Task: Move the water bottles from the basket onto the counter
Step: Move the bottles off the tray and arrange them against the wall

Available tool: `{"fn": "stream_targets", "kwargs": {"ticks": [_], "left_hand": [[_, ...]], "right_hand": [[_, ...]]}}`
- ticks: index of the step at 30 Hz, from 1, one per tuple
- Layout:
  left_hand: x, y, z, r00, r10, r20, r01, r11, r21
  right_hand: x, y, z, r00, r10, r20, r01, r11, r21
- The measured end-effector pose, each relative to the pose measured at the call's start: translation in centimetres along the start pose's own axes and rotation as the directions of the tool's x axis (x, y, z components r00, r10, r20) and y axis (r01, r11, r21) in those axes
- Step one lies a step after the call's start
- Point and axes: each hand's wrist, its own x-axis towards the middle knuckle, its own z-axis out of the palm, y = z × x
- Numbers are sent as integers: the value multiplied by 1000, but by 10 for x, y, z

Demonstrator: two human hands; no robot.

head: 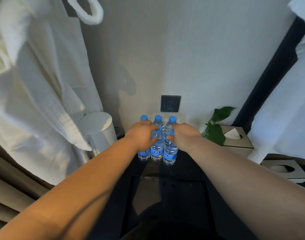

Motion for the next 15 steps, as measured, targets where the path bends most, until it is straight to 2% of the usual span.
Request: {"fn": "stream_targets", "kwargs": {"ticks": [6, 15], "left_hand": [[2, -4, 1, 1000, 6, -17, -7, 999, -41], [3, -8, 5, 999, -12, -31, 10, 997, -80]], "right_hand": [[6, 6, 4, 1000, -23, 6, 22, 995, 96], [4, 11, 10, 995, -69, -71, 76, 992, 104]]}}
